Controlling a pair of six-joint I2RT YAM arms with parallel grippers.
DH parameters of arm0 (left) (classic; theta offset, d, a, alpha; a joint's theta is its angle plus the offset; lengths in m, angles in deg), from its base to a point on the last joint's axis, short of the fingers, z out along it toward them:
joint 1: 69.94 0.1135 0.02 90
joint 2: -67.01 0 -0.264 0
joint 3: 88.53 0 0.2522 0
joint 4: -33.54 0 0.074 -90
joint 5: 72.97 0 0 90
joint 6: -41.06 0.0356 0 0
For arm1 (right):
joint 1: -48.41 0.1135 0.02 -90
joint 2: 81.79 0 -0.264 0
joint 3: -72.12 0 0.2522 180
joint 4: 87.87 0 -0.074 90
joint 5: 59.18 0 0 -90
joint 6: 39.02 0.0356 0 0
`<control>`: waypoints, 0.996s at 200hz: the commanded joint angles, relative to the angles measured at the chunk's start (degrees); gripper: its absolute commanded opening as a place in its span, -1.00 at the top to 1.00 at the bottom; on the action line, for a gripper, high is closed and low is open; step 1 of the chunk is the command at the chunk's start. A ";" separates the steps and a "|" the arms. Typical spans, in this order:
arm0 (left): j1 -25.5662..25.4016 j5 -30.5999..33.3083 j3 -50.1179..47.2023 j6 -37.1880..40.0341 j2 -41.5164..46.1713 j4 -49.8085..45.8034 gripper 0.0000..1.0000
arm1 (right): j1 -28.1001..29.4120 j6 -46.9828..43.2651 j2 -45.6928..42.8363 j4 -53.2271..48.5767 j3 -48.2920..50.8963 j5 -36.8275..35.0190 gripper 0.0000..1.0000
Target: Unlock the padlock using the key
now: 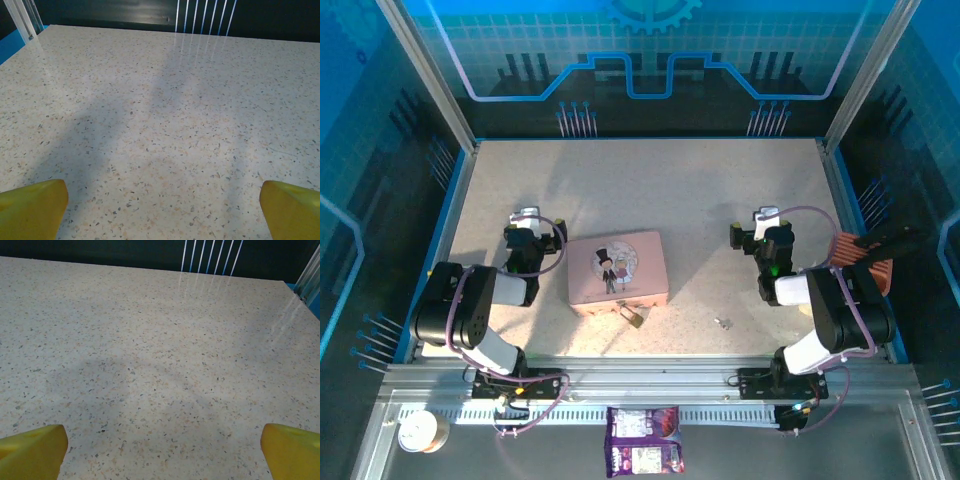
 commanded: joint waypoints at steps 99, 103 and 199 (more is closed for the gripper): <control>-0.02 -0.96 0.84 0.71 0.45 -0.16 -0.99 | 0.63 -0.31 0.48 2.32 -0.78 -0.97 -0.99; -0.02 -0.95 0.91 0.71 0.55 -0.11 -0.98 | 0.58 -0.35 0.48 2.27 -0.78 -0.97 -0.99; -0.03 -1.09 0.84 0.83 2.17 -1.23 -0.99 | 0.75 -1.41 0.40 2.52 -0.62 1.11 -0.99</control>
